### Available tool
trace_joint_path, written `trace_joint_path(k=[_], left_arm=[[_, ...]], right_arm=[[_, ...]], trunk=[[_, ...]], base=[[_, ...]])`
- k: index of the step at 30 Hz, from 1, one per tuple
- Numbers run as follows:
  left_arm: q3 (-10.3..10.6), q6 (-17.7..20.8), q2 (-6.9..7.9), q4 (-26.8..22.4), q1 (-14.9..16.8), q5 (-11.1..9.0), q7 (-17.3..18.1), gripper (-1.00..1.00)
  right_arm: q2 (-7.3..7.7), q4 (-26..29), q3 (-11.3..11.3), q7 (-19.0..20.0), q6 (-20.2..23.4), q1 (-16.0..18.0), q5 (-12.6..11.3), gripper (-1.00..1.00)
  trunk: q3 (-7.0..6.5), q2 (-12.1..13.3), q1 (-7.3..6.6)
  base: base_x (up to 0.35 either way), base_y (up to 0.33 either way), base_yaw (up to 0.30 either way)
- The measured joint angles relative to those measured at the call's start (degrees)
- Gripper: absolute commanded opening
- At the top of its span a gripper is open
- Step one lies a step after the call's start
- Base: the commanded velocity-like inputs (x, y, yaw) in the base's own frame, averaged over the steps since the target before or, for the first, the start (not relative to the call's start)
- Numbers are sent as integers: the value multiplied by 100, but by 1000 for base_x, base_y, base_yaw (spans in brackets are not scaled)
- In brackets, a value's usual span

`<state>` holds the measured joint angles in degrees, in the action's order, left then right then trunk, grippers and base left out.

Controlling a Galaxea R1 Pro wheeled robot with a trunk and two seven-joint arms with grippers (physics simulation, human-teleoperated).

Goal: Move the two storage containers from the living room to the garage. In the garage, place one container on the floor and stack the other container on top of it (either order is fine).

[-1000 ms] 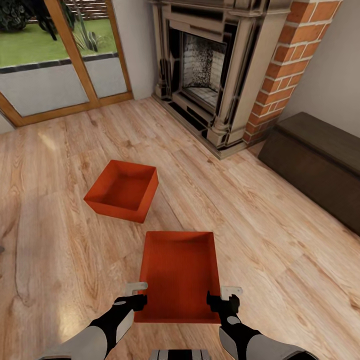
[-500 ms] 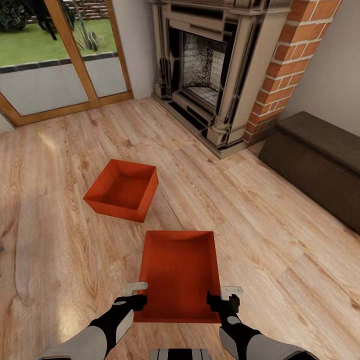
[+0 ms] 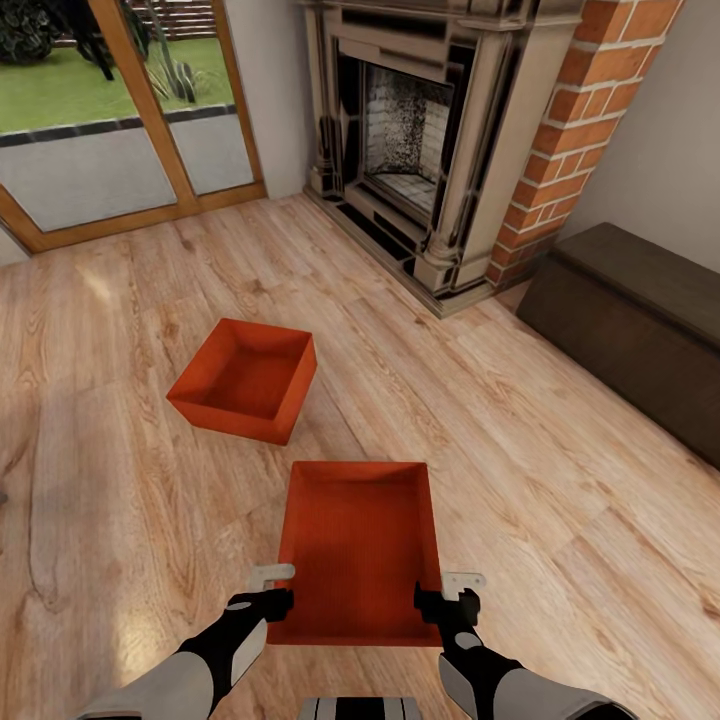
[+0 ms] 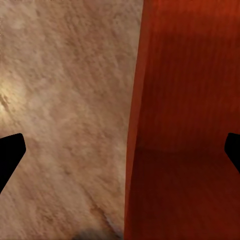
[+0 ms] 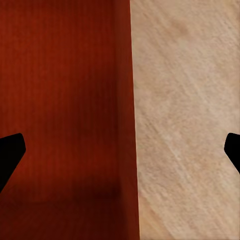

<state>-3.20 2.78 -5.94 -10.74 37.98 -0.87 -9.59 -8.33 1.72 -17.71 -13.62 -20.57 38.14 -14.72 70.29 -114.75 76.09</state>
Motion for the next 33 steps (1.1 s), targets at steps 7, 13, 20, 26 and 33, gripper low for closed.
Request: trace_joint_path(k=[7, 13, 20, 26, 33], left_arm=[[0, 0, 0, 5, 0, 17, 0, 100], [0, 0, 0, 1, 0, 9, 0, 100], [-1, -3, 3, -11, 0, -4, 0, 100], [-1, -7, 6, -52, 0, -10, -1, 100], [-1, -8, 1, -97, 0, -9, -1, 100]], right_arm=[[0, 0, -4, 0, 0, -2, 0, 100], [0, 0, -3, 0, 0, -2, 0, 100], [0, 0, 0, 0, 0, -2, 0, 100], [0, 0, 1, 0, 0, -1, 0, 100], [0, 0, 2, 0, 0, 0, -7, 100]], trunk=[[107, -239, 131], [180, -401, 220], [179, -401, 220], [179, -401, 220], [179, -401, 220]], base=[[0, 0, 0], [0, 0, 0], [0, 0, 0], [0, 0, 0], [0, 0, 0]])
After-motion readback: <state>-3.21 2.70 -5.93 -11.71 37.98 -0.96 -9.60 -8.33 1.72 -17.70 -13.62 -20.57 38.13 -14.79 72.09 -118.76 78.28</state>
